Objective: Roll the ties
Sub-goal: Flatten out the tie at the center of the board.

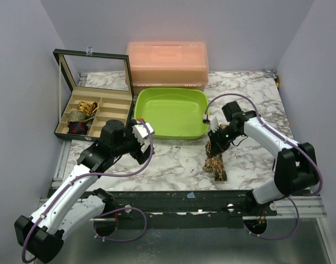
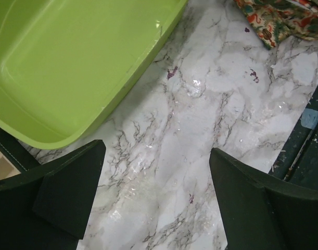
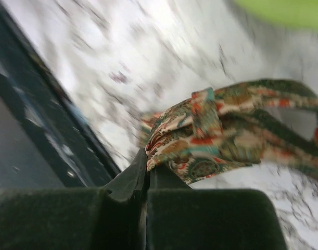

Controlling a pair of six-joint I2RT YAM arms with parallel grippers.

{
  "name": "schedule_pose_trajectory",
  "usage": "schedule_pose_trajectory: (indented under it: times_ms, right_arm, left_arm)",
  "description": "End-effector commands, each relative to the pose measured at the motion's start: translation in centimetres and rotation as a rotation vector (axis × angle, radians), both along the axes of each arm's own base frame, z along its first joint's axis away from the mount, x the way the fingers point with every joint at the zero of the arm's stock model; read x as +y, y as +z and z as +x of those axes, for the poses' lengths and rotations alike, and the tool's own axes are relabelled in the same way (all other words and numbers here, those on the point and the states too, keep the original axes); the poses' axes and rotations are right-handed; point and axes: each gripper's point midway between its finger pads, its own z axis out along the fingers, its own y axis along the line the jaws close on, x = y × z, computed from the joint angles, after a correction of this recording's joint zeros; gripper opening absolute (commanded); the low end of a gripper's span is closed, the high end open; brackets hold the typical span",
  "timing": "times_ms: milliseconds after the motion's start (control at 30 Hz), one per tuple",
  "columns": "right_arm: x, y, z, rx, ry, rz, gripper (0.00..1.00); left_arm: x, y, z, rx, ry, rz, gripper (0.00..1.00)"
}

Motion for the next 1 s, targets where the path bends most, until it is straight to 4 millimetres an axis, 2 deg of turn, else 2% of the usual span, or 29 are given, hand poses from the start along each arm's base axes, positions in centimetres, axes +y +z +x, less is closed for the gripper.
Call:
schedule_pose_trajectory:
  times_ms: [0, 67, 133, 200, 233, 300, 400, 500, 533, 600, 667, 700, 733, 867, 967]
  right_arm:
    - [6.5, 10.9, 1.8, -0.127, -0.01, 0.446, 0.01]
    - [8.1, 14.9, 3.0, -0.154, -0.044, 0.561, 0.01]
    - [8.6, 18.1, 3.6, -0.191, -0.062, 0.608, 0.01]
    - [7.8, 19.6, 3.4, -0.24, -0.085, 0.571, 0.01]
    - [6.8, 19.5, 3.0, -0.263, -0.101, 0.528, 0.01]
    - [3.8, 18.1, 2.9, -0.337, -0.152, 0.385, 0.01]
    - [-3.0, 14.7, 3.0, -0.417, -0.174, 0.148, 0.01]
    - [-8.1, 11.7, 3.3, -0.46, -0.207, -0.053, 0.01]
    - [-9.8, 9.7, 3.4, -0.45, -0.212, -0.153, 0.06]
    - [-12.1, 6.5, 2.8, -0.368, -0.23, -0.281, 0.27]
    - [-12.1, 6.0, 1.9, -0.286, -0.223, -0.246, 0.69]
    - [-11.7, 6.4, 1.9, -0.276, -0.224, -0.22, 0.81]
    - [-11.3, 6.8, 2.2, -0.279, -0.233, -0.201, 0.85]
    - [-10.5, 8.3, 4.0, -0.318, -0.268, -0.151, 0.86]
    - [-10.4, 8.0, 4.9, -0.276, -0.285, -0.127, 0.83]
  left_arm:
    - [-0.7, 0.2, -1.4, 0.07, -0.05, -0.037, 0.9]
    - [-0.6, 0.1, -1.2, 0.069, -0.045, -0.029, 0.9]
    - [-0.6, 0.3, -1.2, 0.069, -0.054, -0.02, 0.89]
    - [-0.6, 0.5, -1.3, 0.062, -0.069, -0.009, 0.89]
    - [-0.5, 0.6, -1.3, 0.056, -0.077, -0.003, 0.89]
    - [-0.3, 0.4, -1.6, 0.047, -0.092, 0.012, 0.89]
    - [-0.2, -0.3, -2.0, 0.045, -0.116, 0.028, 0.89]
    - [-0.3, -1.4, -2.8, 0.046, -0.182, 0.05, 0.89]
    - [-0.5, -1.7, -3.1, 0.046, -0.213, 0.054, 0.89]
    - [-0.9, -2.4, -3.3, 0.05, -0.256, 0.065, 0.89]
    - [-1.4, -3.0, -3.2, 0.053, -0.288, 0.079, 0.89]
    - [-1.7, -3.2, -3.2, 0.057, -0.309, 0.085, 0.89]
    - [-2.3, -3.3, -3.2, 0.056, -0.335, 0.089, 0.89]
    - [-5.7, -4.0, -3.5, 0.003, -0.448, 0.127, 0.86]
    - [-9.7, -4.3, -3.8, -0.081, -0.554, 0.158, 0.84]
